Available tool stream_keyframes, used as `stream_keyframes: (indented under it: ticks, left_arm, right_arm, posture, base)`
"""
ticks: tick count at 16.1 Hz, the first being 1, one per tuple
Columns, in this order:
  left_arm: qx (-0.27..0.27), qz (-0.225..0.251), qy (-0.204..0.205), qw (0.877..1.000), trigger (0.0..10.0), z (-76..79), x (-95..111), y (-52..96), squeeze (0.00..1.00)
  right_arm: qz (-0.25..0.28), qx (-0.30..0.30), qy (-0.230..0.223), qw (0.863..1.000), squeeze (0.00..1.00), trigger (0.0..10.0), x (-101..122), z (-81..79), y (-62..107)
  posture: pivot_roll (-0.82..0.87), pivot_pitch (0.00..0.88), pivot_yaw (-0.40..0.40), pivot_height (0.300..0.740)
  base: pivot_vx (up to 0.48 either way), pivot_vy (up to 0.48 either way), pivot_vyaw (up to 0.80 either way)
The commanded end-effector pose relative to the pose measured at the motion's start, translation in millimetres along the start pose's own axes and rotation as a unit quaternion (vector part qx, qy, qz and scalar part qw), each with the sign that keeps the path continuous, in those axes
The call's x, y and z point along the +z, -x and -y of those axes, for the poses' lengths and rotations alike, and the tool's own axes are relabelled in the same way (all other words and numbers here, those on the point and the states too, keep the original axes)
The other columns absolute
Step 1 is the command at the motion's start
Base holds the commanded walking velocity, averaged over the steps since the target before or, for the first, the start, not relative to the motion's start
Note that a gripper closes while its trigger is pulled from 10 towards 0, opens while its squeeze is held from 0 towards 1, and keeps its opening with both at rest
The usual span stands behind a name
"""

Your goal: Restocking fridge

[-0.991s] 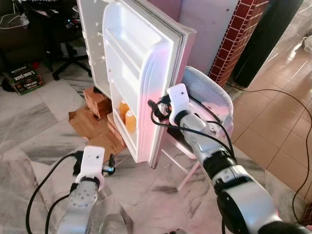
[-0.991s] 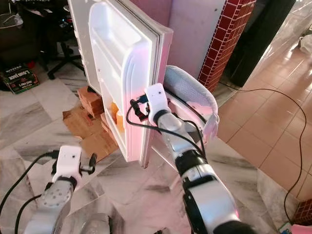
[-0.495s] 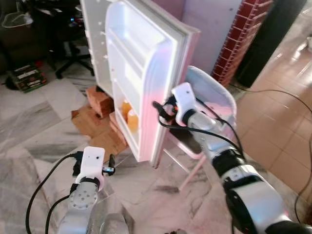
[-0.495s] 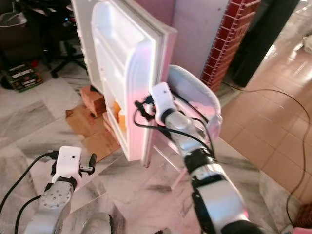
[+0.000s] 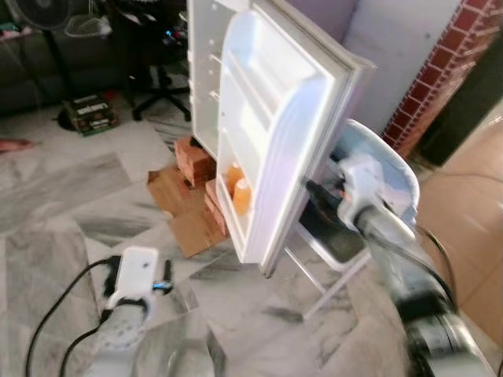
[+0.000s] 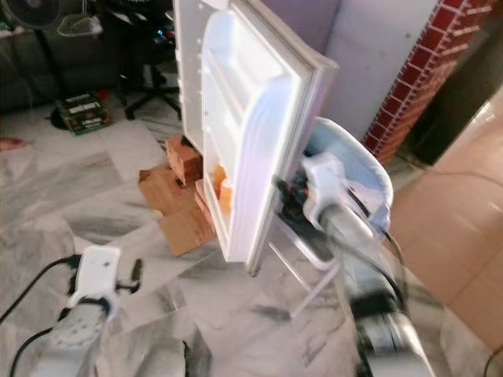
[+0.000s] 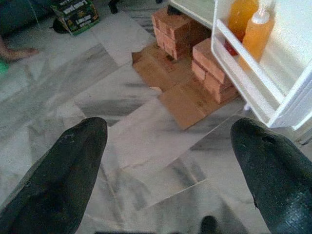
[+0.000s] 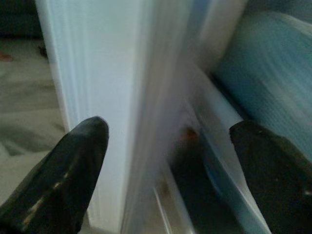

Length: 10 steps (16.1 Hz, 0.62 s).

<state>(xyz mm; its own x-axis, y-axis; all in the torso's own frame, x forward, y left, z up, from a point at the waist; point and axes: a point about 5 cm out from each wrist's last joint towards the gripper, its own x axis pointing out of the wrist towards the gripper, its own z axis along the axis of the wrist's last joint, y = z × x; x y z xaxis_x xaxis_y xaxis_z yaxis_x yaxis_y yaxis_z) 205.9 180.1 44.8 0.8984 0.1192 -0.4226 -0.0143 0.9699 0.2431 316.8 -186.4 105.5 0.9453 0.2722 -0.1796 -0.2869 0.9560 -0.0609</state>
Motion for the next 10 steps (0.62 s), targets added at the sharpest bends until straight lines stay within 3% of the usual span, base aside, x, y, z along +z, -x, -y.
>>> stream_keyframes:
  ticks: [1,4,6,7,10]
  left_arm:
    - [-0.013,0.019,0.002,1.000,10.0,5.7,10,-1.1,0.00]
    - [-0.014,0.034,0.006,0.999,10.0,4.5,15,-3.5,0.00]
    - [-0.015,0.033,0.007,0.999,10.0,4.0,16,-5.0,0.00]
    - [-0.016,0.033,0.005,0.999,10.0,4.3,17,-5.5,0.00]
    - [-0.013,0.036,0.006,0.999,10.0,6.2,18,-6.1,0.00]
  right_arm:
    - [0.035,-0.013,-0.003,0.999,0.00,10.0,15,0.7,7.3]
    - [0.041,-0.047,-0.024,0.998,0.00,10.0,-2,-1.5,33.6]
    - [0.015,-0.074,-0.018,0.997,0.00,10.0,-5,1.9,35.6]
    - [0.015,-0.086,-0.019,0.996,0.00,10.0,-3,3.1,32.5]
    - [0.068,-0.105,-0.030,0.992,0.00,10.0,34,-10.7,-0.7]
  posture:
    - [0.21,0.065,-0.054,0.740]
    - [0.19,0.060,-0.037,0.740]
    - [0.19,0.057,-0.038,0.740]
    - [0.19,0.059,-0.038,0.740]
    - [0.22,0.054,-0.048,0.740]
  base:
    - [0.000,0.000,0.00]
    - [0.000,0.000,0.00]
    - [0.000,0.000,0.00]
    - [0.000,0.000,0.00]
    - [0.000,0.000,0.00]
